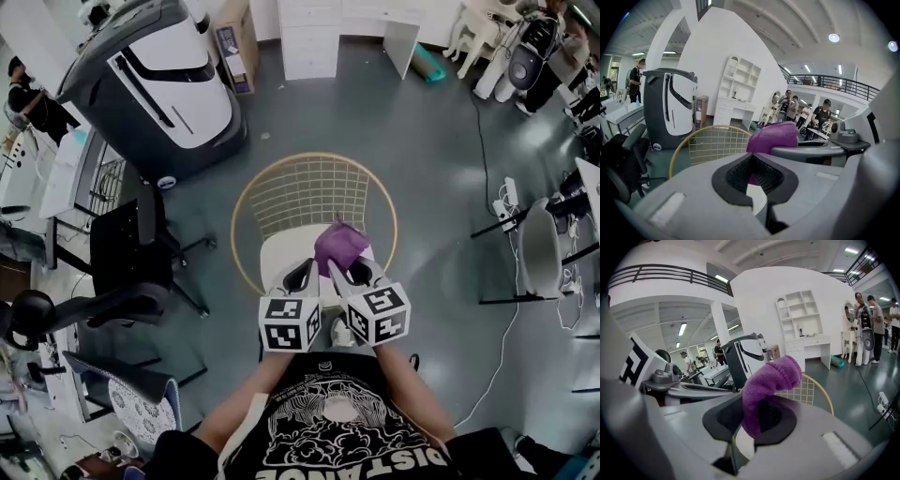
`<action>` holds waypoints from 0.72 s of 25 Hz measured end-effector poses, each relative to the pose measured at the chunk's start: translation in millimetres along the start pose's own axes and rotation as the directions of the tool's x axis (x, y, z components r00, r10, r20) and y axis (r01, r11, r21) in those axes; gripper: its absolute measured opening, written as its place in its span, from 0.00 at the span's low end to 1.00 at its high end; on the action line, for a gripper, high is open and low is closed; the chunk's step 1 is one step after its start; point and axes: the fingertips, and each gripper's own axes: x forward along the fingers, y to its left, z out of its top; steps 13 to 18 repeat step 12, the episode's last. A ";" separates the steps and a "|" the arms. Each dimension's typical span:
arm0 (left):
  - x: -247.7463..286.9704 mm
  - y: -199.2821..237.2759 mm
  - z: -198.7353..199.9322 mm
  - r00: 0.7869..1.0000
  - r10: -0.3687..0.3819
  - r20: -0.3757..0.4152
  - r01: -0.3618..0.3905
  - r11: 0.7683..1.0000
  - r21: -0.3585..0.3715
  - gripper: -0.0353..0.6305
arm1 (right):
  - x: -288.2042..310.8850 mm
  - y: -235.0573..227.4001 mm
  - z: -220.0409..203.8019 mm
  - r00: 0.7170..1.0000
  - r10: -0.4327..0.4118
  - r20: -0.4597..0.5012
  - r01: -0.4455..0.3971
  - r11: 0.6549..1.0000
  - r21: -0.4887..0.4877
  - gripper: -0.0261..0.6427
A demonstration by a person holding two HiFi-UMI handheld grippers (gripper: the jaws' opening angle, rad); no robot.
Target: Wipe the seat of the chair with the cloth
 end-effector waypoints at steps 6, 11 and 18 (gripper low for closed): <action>0.2 -5.0 -6.3 0.999 -0.033 -0.019 0.033 0.999 -0.003 0.05 | -2.9 3.3 -7.5 1.000 -0.017 -0.007 0.017 1.000 0.000 0.12; 0.9 -7.2 -7.3 0.999 -0.043 -0.026 0.043 0.999 0.002 0.05 | -5.3 1.5 -8.3 1.000 -0.027 -0.007 0.027 1.000 0.004 0.12; 1.3 -7.2 -7.9 0.999 -0.045 -0.029 0.045 0.999 0.003 0.05 | -5.3 1.3 -9.0 1.000 -0.027 -0.009 0.027 1.000 0.005 0.12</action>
